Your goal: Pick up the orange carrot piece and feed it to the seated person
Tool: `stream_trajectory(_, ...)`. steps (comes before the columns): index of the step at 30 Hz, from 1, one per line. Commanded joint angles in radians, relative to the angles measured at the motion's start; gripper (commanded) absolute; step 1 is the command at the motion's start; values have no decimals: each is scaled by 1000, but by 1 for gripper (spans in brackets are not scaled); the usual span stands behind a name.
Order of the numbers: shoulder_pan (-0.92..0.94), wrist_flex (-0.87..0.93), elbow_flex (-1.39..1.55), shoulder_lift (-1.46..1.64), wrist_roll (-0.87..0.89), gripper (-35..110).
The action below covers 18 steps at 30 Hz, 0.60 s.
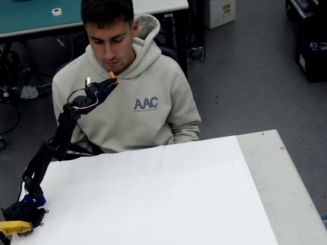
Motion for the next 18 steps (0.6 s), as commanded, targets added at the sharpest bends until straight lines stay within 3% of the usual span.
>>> stream_trajectory(1, -5, 2, -98, 41, -55, -2)
stream_trajectory(18, -31, 2, -98, 31, -117, -2)
